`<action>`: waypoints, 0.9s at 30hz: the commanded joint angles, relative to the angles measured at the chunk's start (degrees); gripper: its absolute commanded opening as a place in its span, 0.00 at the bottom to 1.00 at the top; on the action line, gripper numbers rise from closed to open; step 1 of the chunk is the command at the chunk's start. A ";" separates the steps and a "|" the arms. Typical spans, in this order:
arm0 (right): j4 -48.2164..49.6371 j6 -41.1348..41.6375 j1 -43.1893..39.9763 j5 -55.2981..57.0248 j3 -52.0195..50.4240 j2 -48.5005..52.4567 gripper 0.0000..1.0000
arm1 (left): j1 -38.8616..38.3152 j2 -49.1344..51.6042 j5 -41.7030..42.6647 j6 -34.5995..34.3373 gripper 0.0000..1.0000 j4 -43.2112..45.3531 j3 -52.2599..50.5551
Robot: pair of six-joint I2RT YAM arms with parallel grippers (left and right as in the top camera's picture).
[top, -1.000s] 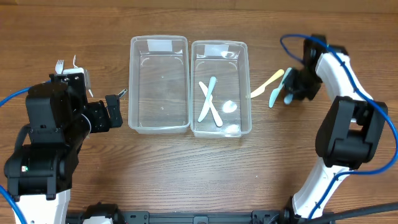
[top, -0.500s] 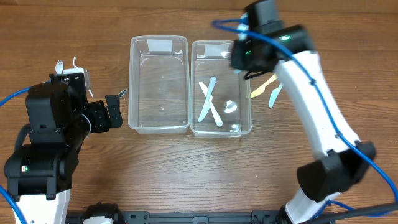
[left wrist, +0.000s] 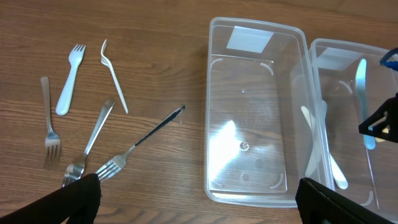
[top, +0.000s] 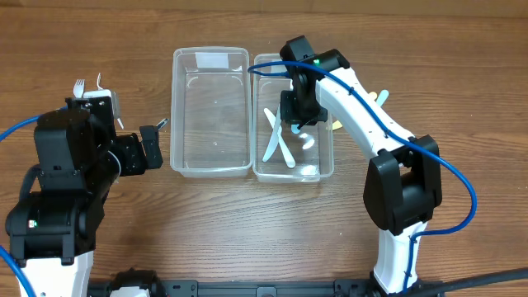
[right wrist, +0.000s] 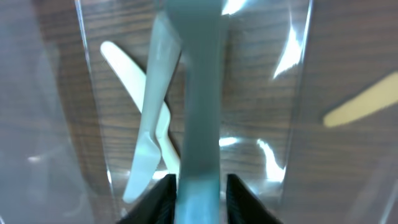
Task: Pack container
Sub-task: 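Place the pale-blue knife into the right container and withdraw the right gripper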
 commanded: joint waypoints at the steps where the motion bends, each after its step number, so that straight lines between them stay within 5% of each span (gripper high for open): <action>1: -0.76 0.07 -0.26 0.09 2.47 -1.25 0.33 | 0.22 0.09 0.44 1.14 1.00 0.28 1.27; 8: -4.15 -0.55 -1.33 3.50 14.12 -6.21 0.34 | 0.22 0.07 0.44 1.14 1.00 0.33 1.27; 11: -4.83 -0.50 -3.82 5.55 20.22 -9.51 0.59 | 0.22 0.09 0.44 1.14 1.00 0.31 1.27; 17: -6.71 1.68 -16.22 4.44 24.28 -12.81 0.76 | 0.22 0.09 0.44 1.14 1.00 0.33 1.27; 27: -8.92 -2.12 -30.71 1.73 19.54 -3.23 0.78 | 0.22 0.09 0.44 1.14 1.00 0.35 1.27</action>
